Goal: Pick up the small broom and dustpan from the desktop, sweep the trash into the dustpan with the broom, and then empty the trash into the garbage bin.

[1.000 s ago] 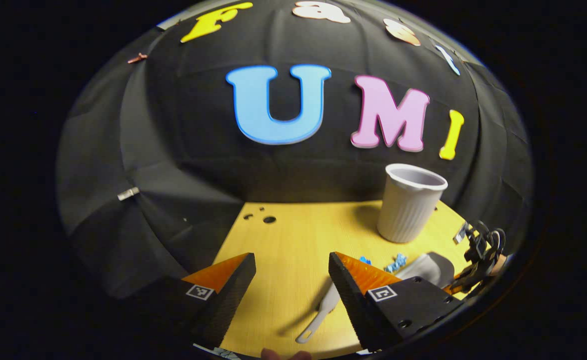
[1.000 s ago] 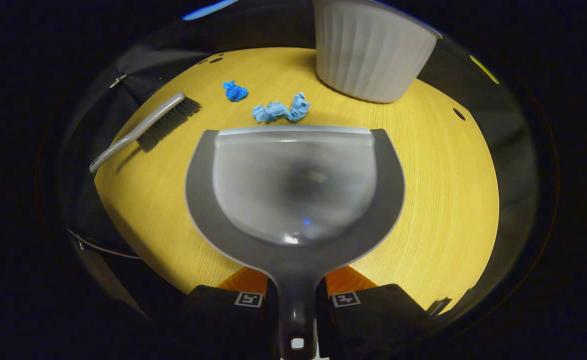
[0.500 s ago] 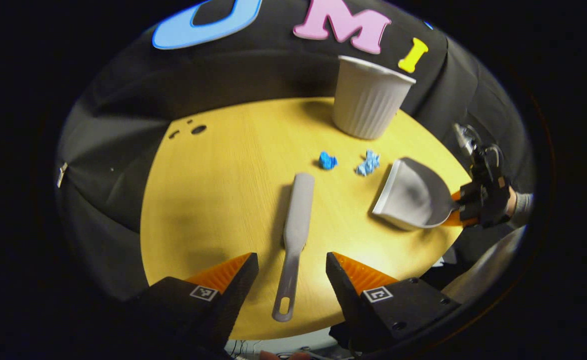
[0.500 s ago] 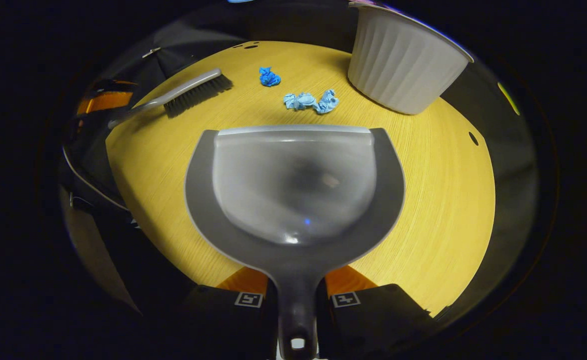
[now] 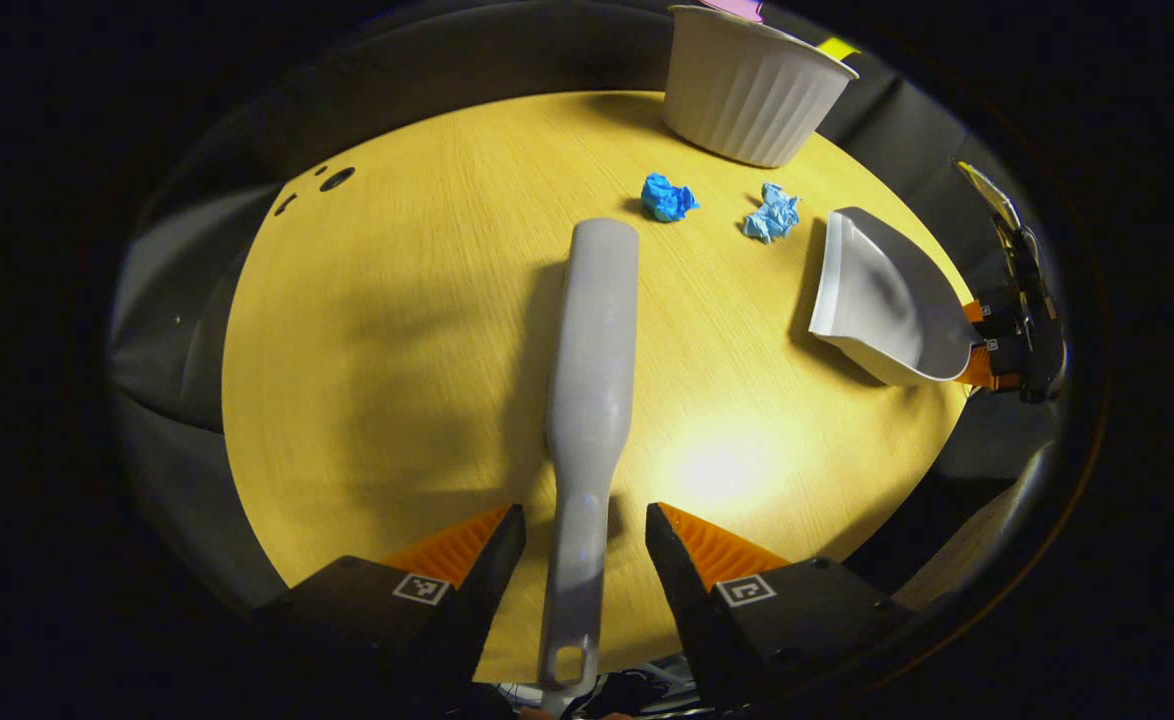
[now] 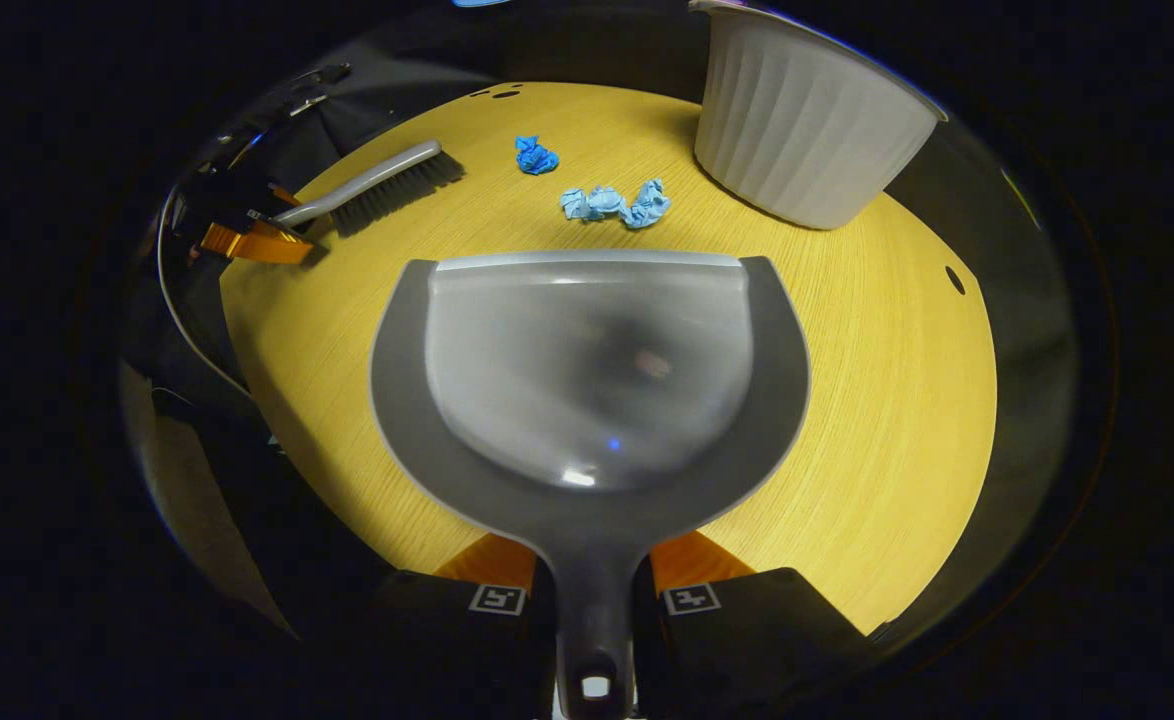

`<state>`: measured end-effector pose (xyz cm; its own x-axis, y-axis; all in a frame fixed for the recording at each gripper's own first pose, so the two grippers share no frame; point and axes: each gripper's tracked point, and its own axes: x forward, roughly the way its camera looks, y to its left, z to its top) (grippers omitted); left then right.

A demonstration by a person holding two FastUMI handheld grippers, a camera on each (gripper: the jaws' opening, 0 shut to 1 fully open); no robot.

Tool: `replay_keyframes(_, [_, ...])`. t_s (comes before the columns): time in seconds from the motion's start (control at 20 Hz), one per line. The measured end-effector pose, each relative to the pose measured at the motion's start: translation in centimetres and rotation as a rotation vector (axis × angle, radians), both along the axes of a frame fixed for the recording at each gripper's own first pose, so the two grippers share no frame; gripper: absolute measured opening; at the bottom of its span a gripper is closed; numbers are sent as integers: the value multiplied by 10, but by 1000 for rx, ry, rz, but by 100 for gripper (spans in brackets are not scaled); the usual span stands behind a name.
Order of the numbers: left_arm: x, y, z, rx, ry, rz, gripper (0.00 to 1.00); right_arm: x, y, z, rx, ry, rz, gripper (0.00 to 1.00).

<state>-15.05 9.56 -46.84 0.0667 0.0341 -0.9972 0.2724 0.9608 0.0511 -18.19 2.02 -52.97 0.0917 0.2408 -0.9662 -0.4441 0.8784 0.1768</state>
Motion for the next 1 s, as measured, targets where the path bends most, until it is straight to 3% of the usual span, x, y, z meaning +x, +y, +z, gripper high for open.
replay_keyframes(0.15, [-1, 1, -8, 10, 27, 0, 80, 3, 1, 1, 6, 1, -3, 35])
replay_keyframes(0.25, [0, 2, -11, 28, 43, 2, 76, 5, 1, 2, 7, 1, -1, 35])
replay_keyframes(0.3, [1, 5, -13, 36, 42, -11, 67, 6, 1, 2, 8, 3, 0, 35])
replay_keyframes(0.35, [3, 7, -14, 46, 40, -24, 68, 7, 1, 2, 11, 4, 1, 35])
replay_keyframes(0.5, [6, 3, -11, 13, 83, -8, 29, 10, 0, -1, 10, 7, 26, 35])
replay_keyframes(0.65, [45, 13, -14, 80, 18, -87, 27, 15, -5, -3, -7, 12, 105, 35])
replay_keyframes(0.75, [70, 10, -17, 94, -1, -93, 30, 21, -10, -5, -25, 12, 159, 35])
replay_keyframes(0.8, [81, 4, -18, 85, -3, -87, 26, 25, -12, -6, -32, 9, 180, 35])
replay_keyframes(1.0, [121, -13, -30, 99, -10, -134, 26, 40, -15, -8, -39, -9, 201, 35])
